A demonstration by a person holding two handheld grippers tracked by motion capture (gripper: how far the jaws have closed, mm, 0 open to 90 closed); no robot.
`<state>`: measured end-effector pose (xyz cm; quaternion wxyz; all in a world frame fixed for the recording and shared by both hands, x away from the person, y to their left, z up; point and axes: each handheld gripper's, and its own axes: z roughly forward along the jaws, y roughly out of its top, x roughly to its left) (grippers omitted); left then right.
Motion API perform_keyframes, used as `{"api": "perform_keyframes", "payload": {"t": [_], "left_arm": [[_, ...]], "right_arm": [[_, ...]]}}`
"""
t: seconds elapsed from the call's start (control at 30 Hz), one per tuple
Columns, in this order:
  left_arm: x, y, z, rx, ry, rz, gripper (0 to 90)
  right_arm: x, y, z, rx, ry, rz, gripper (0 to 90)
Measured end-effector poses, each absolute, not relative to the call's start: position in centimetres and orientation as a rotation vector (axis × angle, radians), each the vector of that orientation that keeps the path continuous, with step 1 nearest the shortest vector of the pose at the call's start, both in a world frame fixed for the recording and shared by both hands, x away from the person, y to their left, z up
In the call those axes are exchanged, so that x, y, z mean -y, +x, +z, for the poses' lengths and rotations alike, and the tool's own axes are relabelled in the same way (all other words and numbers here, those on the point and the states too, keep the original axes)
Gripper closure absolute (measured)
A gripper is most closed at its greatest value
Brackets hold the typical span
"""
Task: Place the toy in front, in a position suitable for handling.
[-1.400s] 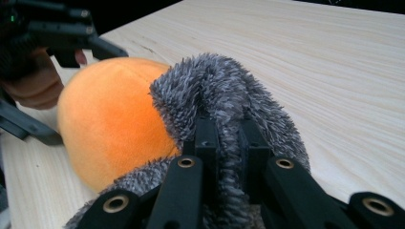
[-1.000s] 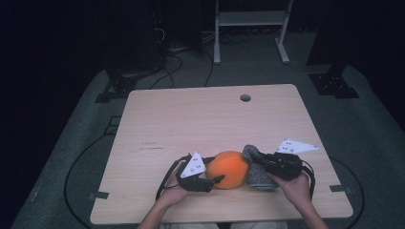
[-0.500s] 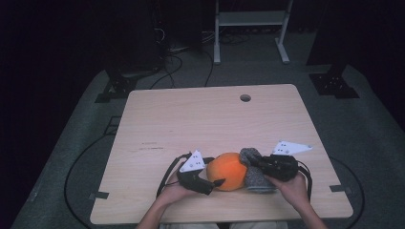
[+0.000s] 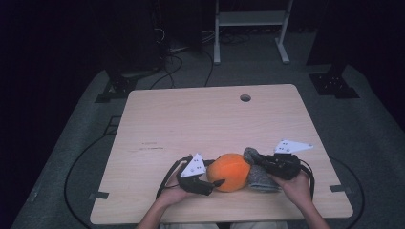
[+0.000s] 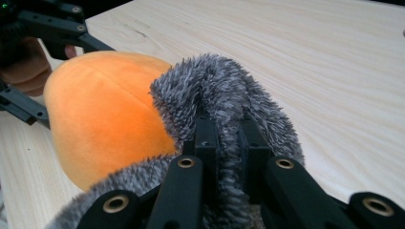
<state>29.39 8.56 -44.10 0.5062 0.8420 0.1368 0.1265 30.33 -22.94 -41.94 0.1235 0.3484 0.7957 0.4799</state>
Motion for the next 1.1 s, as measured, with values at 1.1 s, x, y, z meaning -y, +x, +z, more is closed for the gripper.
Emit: {"api": "perform_keyframes", "payload": {"t": [1.1], "left_arm": [[-7.3,28.8,-43.5,-0.364,1.966,0.387,37.6]], "right_arm": [[21.5,28.9,-40.3,-2.314,0.904,1.457,81.0]]}}
